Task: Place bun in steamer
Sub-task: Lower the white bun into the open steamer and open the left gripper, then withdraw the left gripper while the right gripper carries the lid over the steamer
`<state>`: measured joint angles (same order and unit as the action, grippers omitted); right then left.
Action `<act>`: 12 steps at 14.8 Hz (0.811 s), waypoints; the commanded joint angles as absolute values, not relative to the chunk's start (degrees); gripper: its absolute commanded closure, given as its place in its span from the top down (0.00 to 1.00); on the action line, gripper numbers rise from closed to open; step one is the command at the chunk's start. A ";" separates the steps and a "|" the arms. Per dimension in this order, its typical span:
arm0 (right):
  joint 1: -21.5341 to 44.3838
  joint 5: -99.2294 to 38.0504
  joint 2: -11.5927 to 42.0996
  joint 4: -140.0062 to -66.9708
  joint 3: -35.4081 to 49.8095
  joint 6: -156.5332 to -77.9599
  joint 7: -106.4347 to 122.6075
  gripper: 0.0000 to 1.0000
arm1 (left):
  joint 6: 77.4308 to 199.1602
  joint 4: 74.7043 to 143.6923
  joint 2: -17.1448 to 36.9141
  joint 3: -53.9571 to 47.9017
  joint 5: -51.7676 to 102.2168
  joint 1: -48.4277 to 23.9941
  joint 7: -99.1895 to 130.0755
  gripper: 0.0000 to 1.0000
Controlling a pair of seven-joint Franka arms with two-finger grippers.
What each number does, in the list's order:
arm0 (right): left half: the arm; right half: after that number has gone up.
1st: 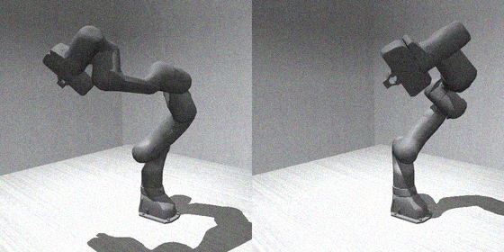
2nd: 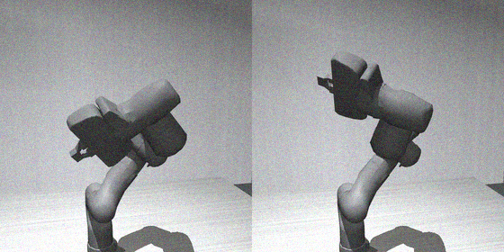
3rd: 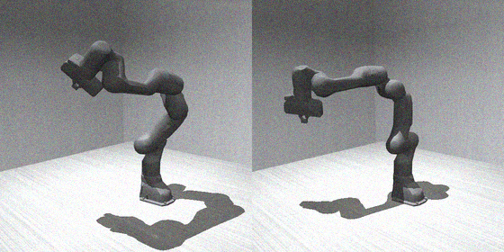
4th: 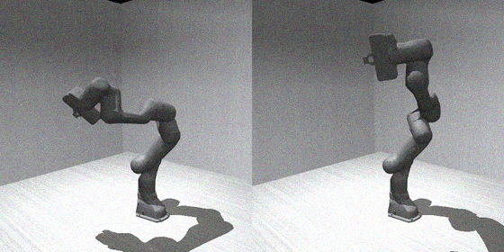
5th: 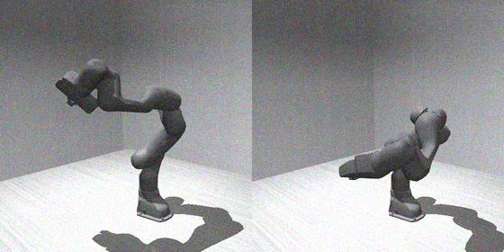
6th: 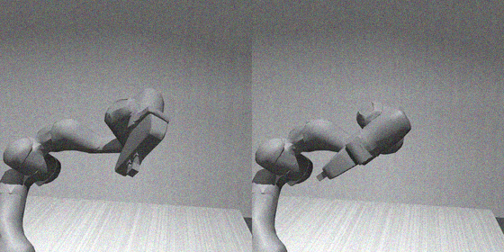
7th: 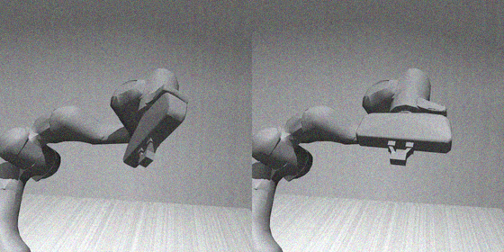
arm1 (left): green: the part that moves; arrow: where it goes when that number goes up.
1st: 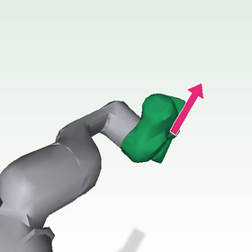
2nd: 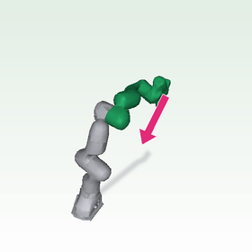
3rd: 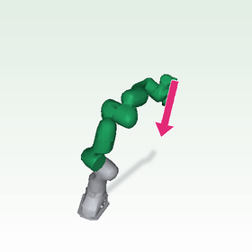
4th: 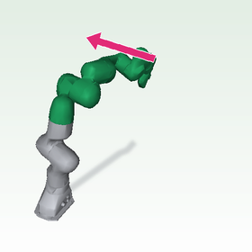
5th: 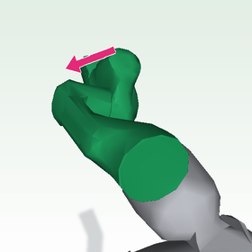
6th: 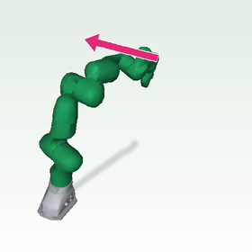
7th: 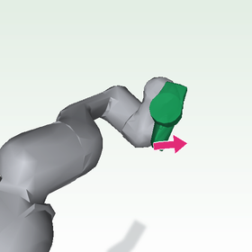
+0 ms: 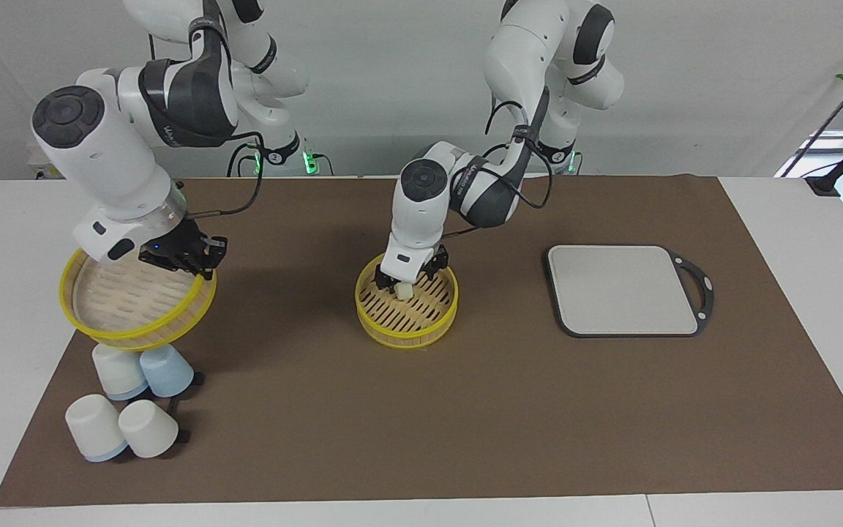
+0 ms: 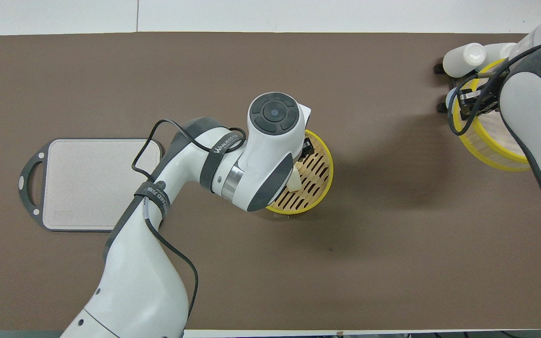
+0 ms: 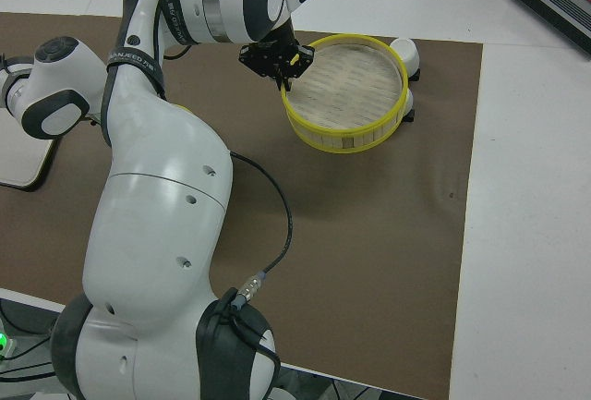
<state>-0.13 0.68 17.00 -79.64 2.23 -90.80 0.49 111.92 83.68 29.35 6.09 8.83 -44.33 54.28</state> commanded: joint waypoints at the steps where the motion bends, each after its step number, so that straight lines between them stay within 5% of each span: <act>1: -0.53 0.18 15.21 -81.39 2.46 -91.58 0.53 0.00 | 105.49 86.73 20.16 9.49 7.03 -41.76 54.32 1.00; 4: 1.22 0.18 15.21 -81.30 2.55 -92.02 -3.75 0.00 | 98.90 87.89 15.22 9.49 7.03 -35.70 46.09 1.00; 12: 21.33 0.35 16.69 -86.66 2.55 -105.62 -34.31 0.00 | 91.15 95.10 3.25 9.49 6.33 -14.70 13.22 1.00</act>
<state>17.19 0.59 17.09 -83.57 2.73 -101.31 -27.36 91.51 91.53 6.82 10.32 7.75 -17.96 18.80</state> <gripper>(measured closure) 0.907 0.000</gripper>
